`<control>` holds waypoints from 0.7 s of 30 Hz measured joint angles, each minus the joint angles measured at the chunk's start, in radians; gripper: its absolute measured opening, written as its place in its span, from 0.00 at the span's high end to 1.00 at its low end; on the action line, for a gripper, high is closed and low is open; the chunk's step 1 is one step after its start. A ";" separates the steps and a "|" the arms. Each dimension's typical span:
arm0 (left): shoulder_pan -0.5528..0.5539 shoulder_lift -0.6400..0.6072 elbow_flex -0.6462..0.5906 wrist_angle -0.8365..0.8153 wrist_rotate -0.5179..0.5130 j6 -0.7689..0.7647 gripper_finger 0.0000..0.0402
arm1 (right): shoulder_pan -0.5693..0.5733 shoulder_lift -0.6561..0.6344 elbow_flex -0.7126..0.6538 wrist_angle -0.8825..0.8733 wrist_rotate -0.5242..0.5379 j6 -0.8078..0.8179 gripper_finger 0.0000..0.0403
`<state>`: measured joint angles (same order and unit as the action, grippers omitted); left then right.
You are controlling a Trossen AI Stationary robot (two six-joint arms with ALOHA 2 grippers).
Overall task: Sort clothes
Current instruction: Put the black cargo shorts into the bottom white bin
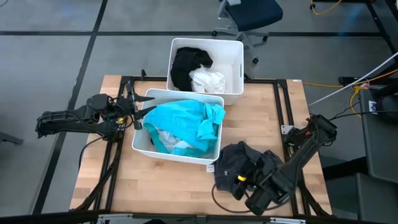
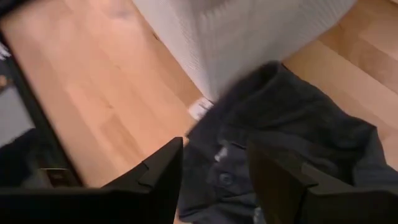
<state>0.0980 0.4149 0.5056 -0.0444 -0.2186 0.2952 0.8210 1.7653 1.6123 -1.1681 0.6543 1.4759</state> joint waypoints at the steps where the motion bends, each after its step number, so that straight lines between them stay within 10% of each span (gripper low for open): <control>1: 0.000 0.000 0.000 0.000 0.000 0.000 0.63 | -0.007 0.000 -0.024 0.013 -0.002 0.006 0.56; 21: 0.000 0.000 0.000 0.000 0.000 0.000 0.63 | -0.069 0.000 -0.259 0.102 -0.149 -0.043 0.24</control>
<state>0.0981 0.4149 0.5054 -0.0444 -0.2184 0.2951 0.7521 1.7653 1.3533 -1.0658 0.5057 1.4330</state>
